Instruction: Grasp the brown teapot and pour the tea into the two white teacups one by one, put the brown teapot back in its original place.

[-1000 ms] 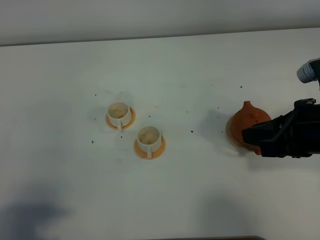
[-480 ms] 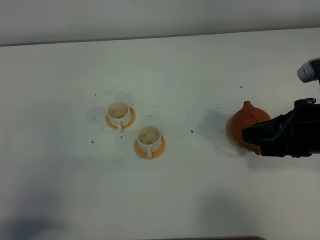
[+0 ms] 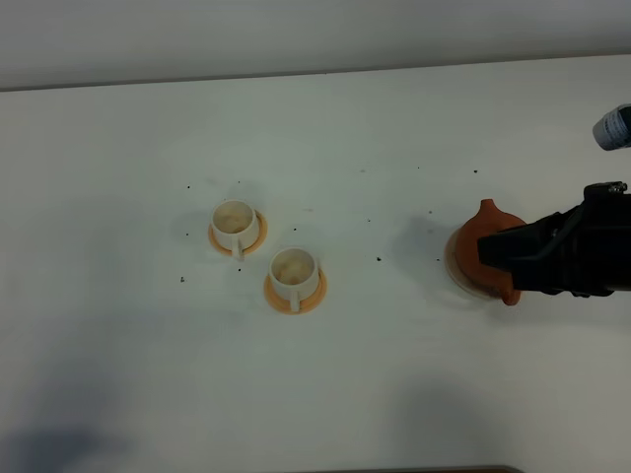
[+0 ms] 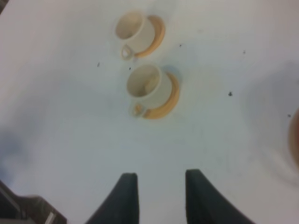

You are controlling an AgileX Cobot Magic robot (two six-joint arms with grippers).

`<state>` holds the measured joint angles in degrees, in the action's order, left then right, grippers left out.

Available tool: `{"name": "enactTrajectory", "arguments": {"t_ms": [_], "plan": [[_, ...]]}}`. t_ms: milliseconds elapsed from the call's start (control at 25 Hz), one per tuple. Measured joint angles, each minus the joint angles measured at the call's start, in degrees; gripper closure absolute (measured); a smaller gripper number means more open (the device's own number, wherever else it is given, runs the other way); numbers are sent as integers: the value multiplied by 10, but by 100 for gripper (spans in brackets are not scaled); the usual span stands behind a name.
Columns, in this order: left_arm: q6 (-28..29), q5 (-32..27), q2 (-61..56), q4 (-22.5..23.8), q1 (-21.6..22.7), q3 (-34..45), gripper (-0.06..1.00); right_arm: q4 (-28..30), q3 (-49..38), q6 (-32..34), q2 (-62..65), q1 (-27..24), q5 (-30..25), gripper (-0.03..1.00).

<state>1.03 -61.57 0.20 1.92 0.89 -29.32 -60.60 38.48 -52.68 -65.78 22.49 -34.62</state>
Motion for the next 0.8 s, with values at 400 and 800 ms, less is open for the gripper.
{"name": "enactTrajectory", "arguments": {"t_ms": [400, 800], "plan": [[-1, 0, 0, 0, 0, 0, 69, 280, 206, 332, -102, 2, -88, 73], [-1, 0, 0, 1, 0, 0, 69, 530, 361, 589, -286, 77, -251, 73]]}}
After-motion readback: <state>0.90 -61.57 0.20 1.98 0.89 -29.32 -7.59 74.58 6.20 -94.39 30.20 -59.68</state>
